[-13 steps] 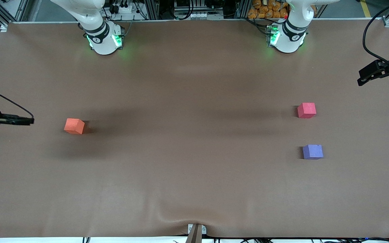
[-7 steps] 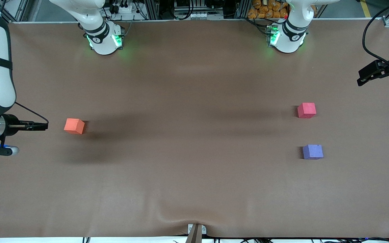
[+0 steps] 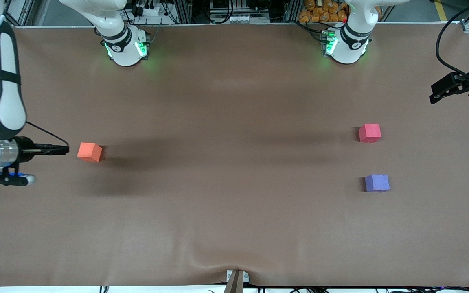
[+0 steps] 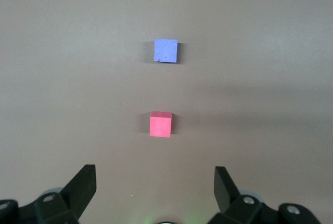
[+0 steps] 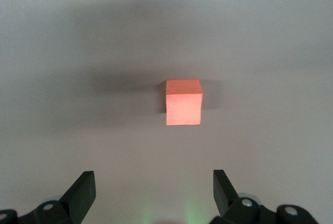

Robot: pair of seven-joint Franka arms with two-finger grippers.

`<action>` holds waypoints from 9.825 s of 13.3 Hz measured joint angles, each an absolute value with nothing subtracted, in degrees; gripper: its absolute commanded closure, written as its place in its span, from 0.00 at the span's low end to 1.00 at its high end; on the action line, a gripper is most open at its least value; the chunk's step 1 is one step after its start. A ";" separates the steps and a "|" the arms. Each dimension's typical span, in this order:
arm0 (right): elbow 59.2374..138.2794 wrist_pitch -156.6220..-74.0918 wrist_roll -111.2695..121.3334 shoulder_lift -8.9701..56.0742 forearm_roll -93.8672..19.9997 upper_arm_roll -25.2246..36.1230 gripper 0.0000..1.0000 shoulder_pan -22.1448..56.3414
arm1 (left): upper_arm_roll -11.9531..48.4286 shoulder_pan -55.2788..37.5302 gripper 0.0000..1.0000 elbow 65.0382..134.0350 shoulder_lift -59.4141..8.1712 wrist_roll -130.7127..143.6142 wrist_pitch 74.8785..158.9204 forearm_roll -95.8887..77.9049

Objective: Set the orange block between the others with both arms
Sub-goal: 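Reach the right gripper toward the orange cube, then lower the right gripper and close it on the orange cube, then carry the orange cube to mid-table and set it down with the right gripper, then grasp the orange cube with the left gripper while the right gripper withdraws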

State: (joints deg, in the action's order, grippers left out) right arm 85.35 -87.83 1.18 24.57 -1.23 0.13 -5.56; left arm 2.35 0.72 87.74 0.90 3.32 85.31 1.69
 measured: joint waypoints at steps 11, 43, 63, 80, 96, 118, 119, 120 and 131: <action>96.24 -97.45 1.04 22.57 -1.05 1.21 0.00 -5.84 | 2.20 0.76 0.00 87.72 0.88 3.32 85.31 1.68; 119.79 -132.64 2.89 25.32 2.25 1.28 1.00 -7.43 | 2.23 0.59 0.00 87.71 -0.56 3.32 85.69 0.45; 86.35 -124.66 -13.06 39.89 -4.63 -2.29 1.00 31.69 | 2.00 1.48 0.00 87.93 -1.82 3.32 87.14 0.41; 79.71 -132.00 -42.79 48.43 -4.71 -2.10 0.00 44.90 | 2.30 1.03 0.00 88.64 -4.44 3.40 88.83 -1.87; 76.99 -129.59 -36.97 44.95 -4.39 0.86 0.00 41.55 | 2.81 -20.94 0.00 86.61 -22.04 15.57 101.20 -1.88; 86.70 -87.63 3.74 3.59 -4.23 8.31 0.00 4.87 | 3.20 -40.49 0.00 79.41 -43.46 44.61 122.43 -2.10; 86.24 -86.99 2.66 3.12 -4.23 5.49 0.00 2.62 | 3.19 -40.76 0.00 79.44 -43.68 44.61 122.43 -2.10; 85.95 -86.45 1.75 2.72 -4.20 2.65 0.00 0.08 | 3.18 -41.02 0.00 79.59 -43.84 44.61 122.42 -2.10; 82.61 -81.95 0.92 0.22 -0.33 -1.74 0.00 -4.88 | 2.54 -41.87 0.00 83.05 -44.09 44.61 122.52 -1.11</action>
State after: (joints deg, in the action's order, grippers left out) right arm 82.61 -81.95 0.92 0.22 -0.33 -1.74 -4.88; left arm 2.54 -41.87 83.05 -44.09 44.61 122.52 -1.11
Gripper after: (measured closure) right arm 0.000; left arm 0.000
